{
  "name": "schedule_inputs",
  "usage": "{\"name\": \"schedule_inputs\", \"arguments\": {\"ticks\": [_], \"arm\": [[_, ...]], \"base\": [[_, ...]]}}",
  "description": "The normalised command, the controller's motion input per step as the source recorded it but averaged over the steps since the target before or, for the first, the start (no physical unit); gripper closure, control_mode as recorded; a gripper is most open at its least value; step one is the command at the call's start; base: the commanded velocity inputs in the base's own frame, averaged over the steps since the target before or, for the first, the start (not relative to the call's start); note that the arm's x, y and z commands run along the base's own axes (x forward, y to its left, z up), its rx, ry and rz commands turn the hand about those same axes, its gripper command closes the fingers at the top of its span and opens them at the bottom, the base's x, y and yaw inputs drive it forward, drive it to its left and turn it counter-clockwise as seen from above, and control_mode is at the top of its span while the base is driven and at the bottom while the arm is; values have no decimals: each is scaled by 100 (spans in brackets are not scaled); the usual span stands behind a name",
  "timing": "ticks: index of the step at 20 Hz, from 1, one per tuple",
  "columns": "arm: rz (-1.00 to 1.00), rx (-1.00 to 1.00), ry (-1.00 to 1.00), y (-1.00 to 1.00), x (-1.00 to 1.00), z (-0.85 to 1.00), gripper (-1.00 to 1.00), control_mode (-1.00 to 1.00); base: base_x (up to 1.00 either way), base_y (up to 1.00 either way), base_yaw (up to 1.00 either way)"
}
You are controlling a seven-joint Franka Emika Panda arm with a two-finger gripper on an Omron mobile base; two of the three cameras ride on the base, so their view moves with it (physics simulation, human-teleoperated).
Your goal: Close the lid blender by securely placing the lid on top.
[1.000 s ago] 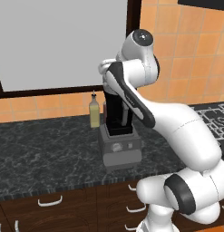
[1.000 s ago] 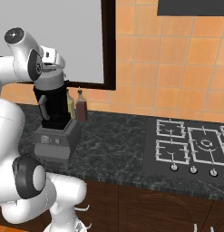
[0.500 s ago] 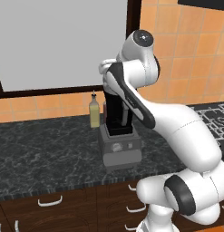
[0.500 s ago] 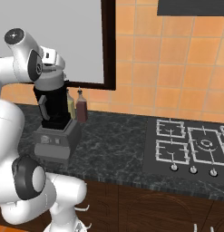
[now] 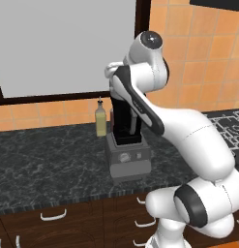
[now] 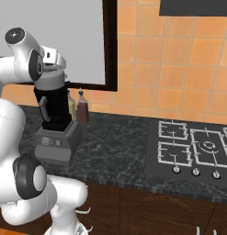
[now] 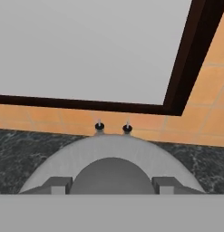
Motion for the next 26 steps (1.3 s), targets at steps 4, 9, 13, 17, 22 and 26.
{"name": "schedule_inputs", "arguments": {"ticks": [4,9,13,17,22,26], "arm": [[0,0,0,0,26,-10,100,-100],[0,0,0,0,29,-20,100,-100],[0,0,-1,0,14,-27,100,-100],[0,0,-8,-8,2,-19,100,-100],[-1,0,-14,-18,5,-19,100,-100],[-1,0,-13,-23,16,-12,100,-100]], "base": [[0,0,0],[0,0,0],[0,0,0],[0,0,0],[0,0,0],[0,0,0]]}}
